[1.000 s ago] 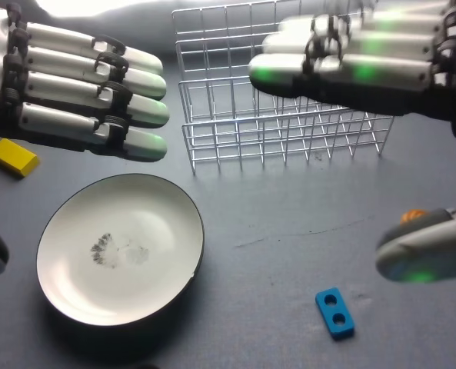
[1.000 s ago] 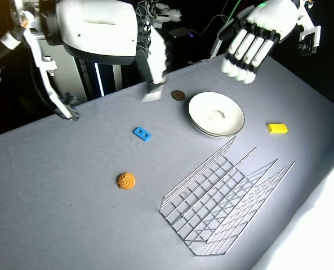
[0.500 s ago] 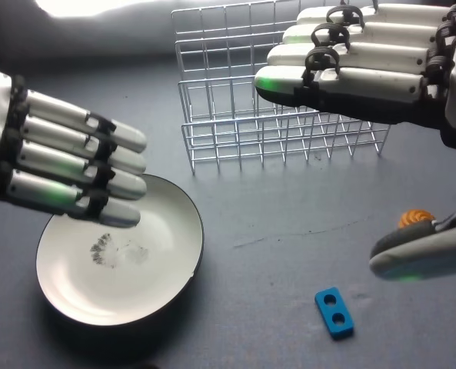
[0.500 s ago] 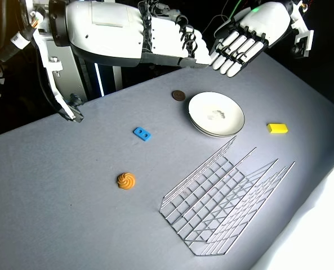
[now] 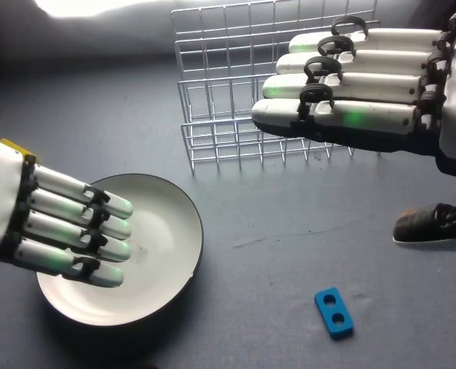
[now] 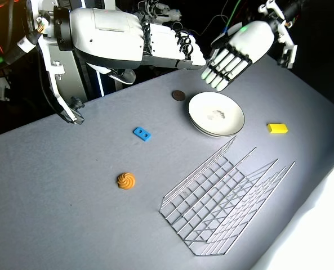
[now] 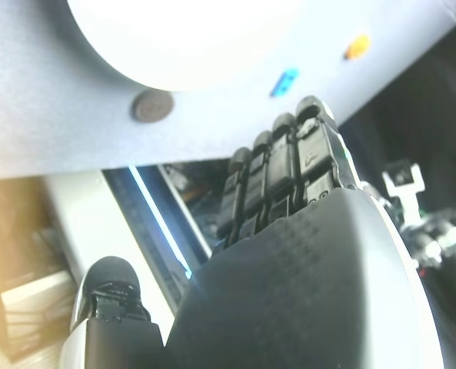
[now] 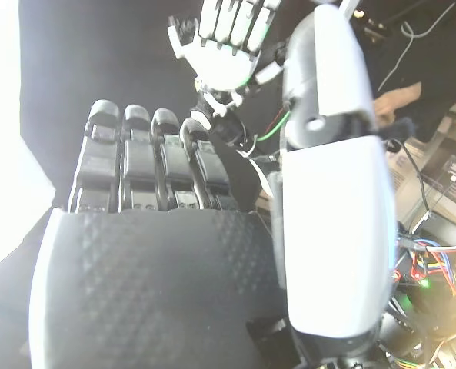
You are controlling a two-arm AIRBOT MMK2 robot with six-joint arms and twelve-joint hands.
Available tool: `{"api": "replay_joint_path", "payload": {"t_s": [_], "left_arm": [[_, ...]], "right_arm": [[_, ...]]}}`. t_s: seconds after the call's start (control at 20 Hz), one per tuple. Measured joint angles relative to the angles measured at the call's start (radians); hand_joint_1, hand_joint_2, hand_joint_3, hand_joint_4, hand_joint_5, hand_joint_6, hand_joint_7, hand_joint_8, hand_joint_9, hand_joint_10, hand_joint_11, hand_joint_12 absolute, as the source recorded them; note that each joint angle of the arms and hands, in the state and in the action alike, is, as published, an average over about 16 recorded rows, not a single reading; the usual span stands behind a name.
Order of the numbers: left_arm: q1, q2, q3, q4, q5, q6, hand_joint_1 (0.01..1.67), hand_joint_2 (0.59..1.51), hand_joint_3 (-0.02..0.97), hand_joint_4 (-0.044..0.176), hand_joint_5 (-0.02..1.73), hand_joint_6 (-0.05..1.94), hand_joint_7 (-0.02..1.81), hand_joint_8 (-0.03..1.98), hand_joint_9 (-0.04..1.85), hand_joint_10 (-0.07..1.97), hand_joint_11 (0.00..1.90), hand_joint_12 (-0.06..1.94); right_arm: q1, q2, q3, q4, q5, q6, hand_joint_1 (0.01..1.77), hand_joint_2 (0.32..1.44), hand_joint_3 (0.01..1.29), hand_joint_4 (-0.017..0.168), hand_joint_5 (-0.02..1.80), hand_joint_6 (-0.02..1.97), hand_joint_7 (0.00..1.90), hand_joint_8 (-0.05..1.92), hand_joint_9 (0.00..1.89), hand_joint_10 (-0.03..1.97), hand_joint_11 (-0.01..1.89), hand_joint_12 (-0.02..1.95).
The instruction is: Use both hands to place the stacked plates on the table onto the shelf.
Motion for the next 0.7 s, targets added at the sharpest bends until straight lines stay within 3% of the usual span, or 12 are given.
{"api": "replay_joint_path", "payload": {"t_s": [0.35,0.7], "left_arm": [[0.149,-0.035,0.022,-0.055,0.070,0.053,0.02,1.087,0.015,-0.006,0.05,0.00,0.04,-0.01,0.02,0.01,0.02,-0.01],[0.231,-0.068,0.071,-0.090,0.120,0.076,0.02,1.091,0.015,-0.006,0.05,0.00,0.04,-0.01,0.02,0.01,0.02,-0.01]], "right_arm": [[-0.005,-0.005,0.000,0.001,-0.003,-0.013,1.15,0.95,0.03,-0.002,0.02,0.02,0.02,0.01,0.02,0.01,0.02,-0.01],[-0.010,-0.010,0.000,0.001,-0.008,-0.022,1.16,0.94,0.03,-0.002,0.02,0.02,0.02,0.01,0.02,0.01,0.02,-0.01]]}}
